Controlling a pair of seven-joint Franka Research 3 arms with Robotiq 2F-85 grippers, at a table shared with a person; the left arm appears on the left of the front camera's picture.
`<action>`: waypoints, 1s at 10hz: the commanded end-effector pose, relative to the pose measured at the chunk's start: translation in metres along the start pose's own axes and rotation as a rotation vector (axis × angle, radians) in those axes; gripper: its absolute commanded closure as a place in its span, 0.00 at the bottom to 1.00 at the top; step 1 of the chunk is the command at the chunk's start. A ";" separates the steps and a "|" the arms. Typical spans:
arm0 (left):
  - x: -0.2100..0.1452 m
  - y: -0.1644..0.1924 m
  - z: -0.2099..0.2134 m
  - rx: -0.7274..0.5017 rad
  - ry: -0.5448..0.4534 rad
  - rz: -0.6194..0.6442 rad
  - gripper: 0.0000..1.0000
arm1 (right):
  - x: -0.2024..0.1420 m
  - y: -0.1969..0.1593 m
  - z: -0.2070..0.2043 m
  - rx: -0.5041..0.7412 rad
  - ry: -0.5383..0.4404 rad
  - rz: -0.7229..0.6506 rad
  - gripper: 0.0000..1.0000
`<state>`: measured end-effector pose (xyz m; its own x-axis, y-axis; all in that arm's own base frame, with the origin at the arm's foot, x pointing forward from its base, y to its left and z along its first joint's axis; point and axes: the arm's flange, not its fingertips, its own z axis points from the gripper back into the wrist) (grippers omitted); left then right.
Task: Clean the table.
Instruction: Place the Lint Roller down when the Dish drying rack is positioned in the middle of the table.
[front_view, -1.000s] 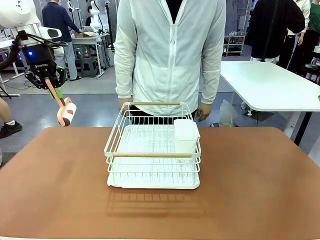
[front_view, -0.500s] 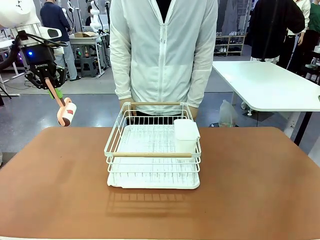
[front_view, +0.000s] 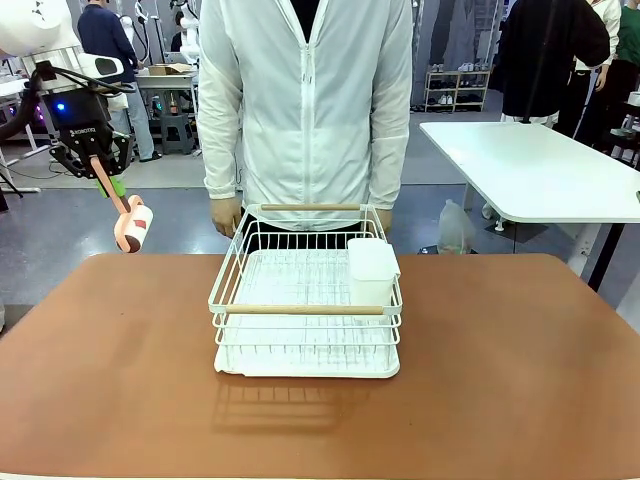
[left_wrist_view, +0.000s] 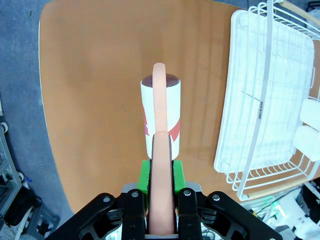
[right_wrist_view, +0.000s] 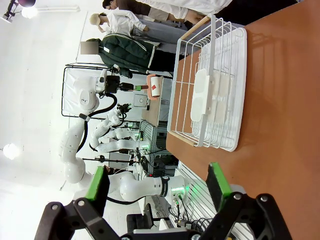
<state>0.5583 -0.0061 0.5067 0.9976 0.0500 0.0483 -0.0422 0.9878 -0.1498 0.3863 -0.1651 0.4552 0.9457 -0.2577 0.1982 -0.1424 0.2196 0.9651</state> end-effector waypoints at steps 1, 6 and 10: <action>0.007 -0.009 -0.002 -0.023 -0.023 0.123 0.79 | 0.001 0.005 0.000 0.015 -0.005 0.001 0.00; 0.012 -0.048 -0.024 -0.078 -0.141 1.289 0.79 | 0.001 0.005 0.000 0.015 -0.005 0.001 0.00; 0.013 -0.033 -0.054 -0.223 -0.248 1.536 0.79 | 0.001 0.005 0.000 0.015 -0.005 0.001 0.00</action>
<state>0.5866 -0.0443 0.4767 0.0886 0.9820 -0.1666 -0.9644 0.0427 -0.2610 0.3864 -0.1650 0.4551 0.9458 -0.2574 0.1981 -0.1424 0.2196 0.9651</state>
